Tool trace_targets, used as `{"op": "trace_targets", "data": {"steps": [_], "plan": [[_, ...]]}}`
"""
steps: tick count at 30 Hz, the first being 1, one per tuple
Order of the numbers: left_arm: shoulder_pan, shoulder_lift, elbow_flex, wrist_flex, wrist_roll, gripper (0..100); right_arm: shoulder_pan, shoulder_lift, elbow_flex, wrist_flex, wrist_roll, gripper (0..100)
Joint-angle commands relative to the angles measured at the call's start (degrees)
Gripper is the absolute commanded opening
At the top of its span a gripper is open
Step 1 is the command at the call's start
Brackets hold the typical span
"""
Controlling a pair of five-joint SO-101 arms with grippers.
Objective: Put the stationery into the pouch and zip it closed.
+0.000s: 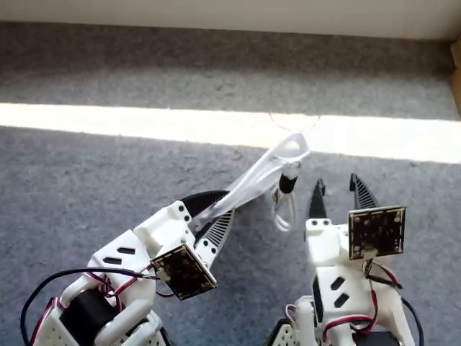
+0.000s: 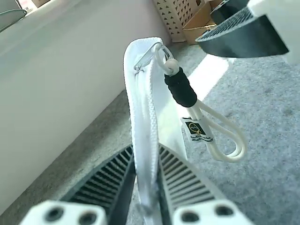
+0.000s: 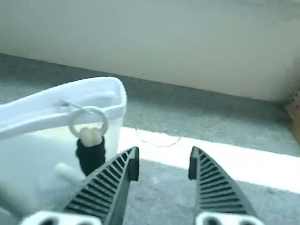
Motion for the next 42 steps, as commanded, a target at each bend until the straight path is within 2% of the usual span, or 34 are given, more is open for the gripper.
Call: {"op": "trace_targets", "data": {"steps": [1,6,13,17,20,30,32,42], "plan": [[-0.7,0.0,-2.9,-0.2,-0.6,1,-9.0,0.0,-3.2,3.9,-4.1,22.0],[-0.6,0.0,-2.9,-0.2,-0.6,1,-18.2,0.1,-2.9,0.7,-6.0,24.5],[-0.6,0.0,-2.8,-0.1,-0.6,1,-18.1,0.4,6.2,-11.4,-5.8,24.6],[-0.6,0.0,-2.8,-0.1,-0.6,1,-12.4,0.3,9.8,-15.2,-5.8,23.3],[-0.6,0.0,-2.8,0.0,-0.6,1,-9.9,0.1,9.9,-15.5,-5.5,17.0],[-0.6,0.0,-2.8,0.1,-0.6,1,-9.6,0.0,10.4,-17.8,7.7,0.7],[-0.7,0.0,-2.8,0.1,-0.6,1,-8.8,0.0,10.4,-17.8,9.0,0.5],[-0.8,0.0,-2.8,0.1,-0.6,1,7.5,0.0,9.9,-18.6,8.6,0.5]]}}
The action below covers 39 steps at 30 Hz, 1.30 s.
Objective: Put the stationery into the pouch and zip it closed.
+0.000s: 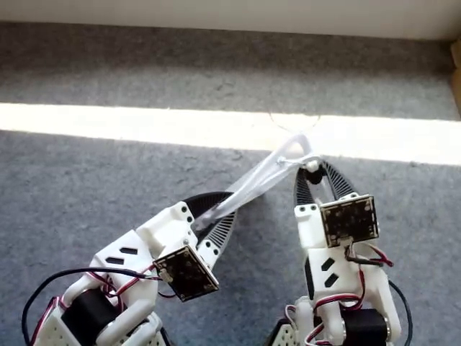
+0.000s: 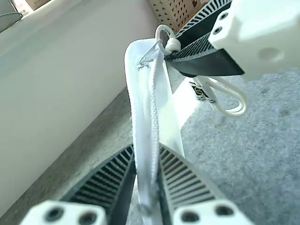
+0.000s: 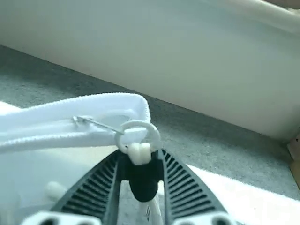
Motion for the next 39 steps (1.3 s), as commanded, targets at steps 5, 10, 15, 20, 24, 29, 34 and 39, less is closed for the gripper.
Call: {"op": "trace_targets", "data": {"steps": [5,10,15,20,24,29,34,39], "plan": [[-1.0,-0.5,-2.8,0.3,-0.5,1,12.1,0.5,-0.4,-5.7,-3.2,0.5],[-1.0,-0.5,-2.8,0.4,-0.5,1,18.2,0.6,-0.4,-8.6,-4.7,0.5],[-1.0,-0.5,-2.9,0.4,-0.5,1,22.8,0.6,-0.3,-9.9,-5.3,0.5],[-1.0,-0.5,-2.9,0.4,-0.5,1,27.5,0.6,-0.2,-10.8,-5.3,0.5],[-1.0,-0.5,-2.9,0.4,-0.5,1,28.5,0.7,-0.1,-10.8,-5.3,0.5],[-1.1,-0.5,-2.9,0.4,-0.5,1,28.4,0.4,-0.2,-9.0,-5.3,0.5],[-1.1,-0.5,-2.9,0.3,-0.4,1,22.1,0.1,-0.6,-5.1,-5.3,1.1],[-1.1,-0.5,-2.9,0.0,-0.4,1,13.4,0.1,-0.8,3.2,-5.3,17.0]]}}
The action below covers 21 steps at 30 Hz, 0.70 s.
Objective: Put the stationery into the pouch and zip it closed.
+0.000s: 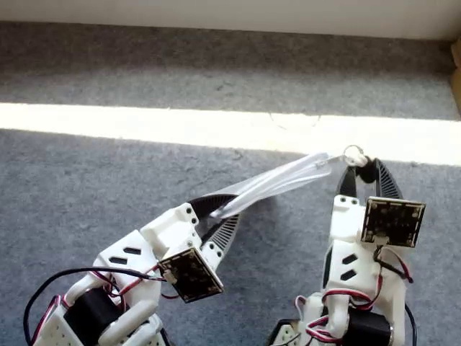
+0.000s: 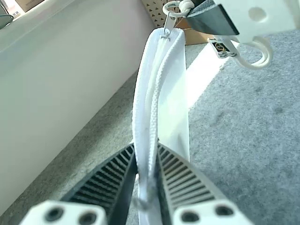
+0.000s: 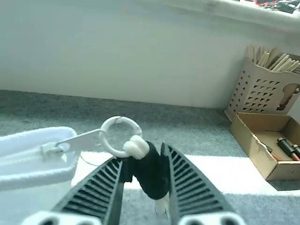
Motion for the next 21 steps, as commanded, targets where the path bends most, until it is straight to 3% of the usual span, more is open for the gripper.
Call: {"op": "trace_targets", "data": {"steps": [1,4,10,21], "plan": [[-1.3,-0.8,-2.9,-0.1,-0.2,1,-3.7,0.0,-0.8,4.9,-0.7,20.7],[-1.5,-0.8,-2.9,-0.1,-0.1,1,-8.2,0.0,-0.8,7.3,-0.7,28.7],[-8.9,-0.8,-2.7,-3.0,3.2,1,-16.1,0.0,-0.7,9.5,-0.7,29.2],[-12.2,-0.7,-2.5,-5.0,3.3,1,-19.1,0.1,4.7,4.0,-4.7,29.2]]}}
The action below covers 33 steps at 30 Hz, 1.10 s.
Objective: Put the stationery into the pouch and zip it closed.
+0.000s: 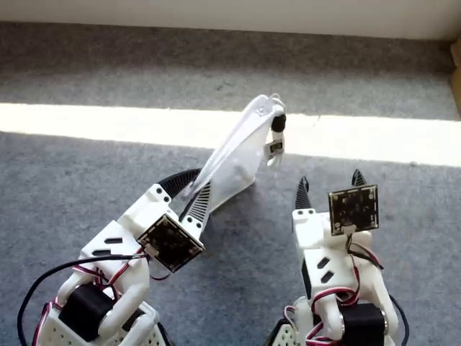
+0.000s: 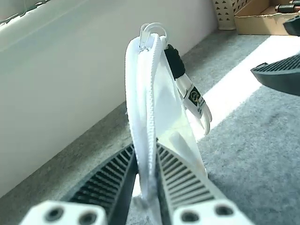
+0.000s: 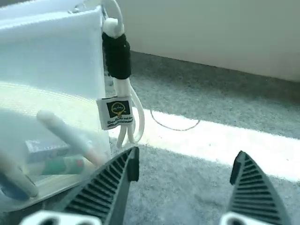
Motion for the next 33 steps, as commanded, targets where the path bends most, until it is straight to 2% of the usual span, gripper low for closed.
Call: {"op": "trace_targets", "data": {"steps": [1,3,6,10,23,33], "plan": [[-1.1,-0.7,-2.6,-2.1,0.4,1,-0.6,0.0,2.0,-3.8,-0.9,29.2],[-1.1,-0.7,-2.7,-2.2,0.4,2,-0.6,0.0,3.4,-5.1,-0.9,29.2],[-1.4,-0.7,-2.7,-2.2,0.6,8,-0.6,0.0,4.0,-5.6,-0.9,29.2],[-4.9,-0.7,-2.7,-3.6,0.7,12,-0.6,0.0,4.1,-5.6,-0.9,29.2],[-17.5,-0.7,-3.1,-11.4,0.6,13,-0.6,0.0,4.3,-5.6,-0.7,29.2],[-18.5,-0.7,-4.9,-11.4,0.6,12,-0.6,0.0,4.4,-5.6,-0.7,29.2]]}}
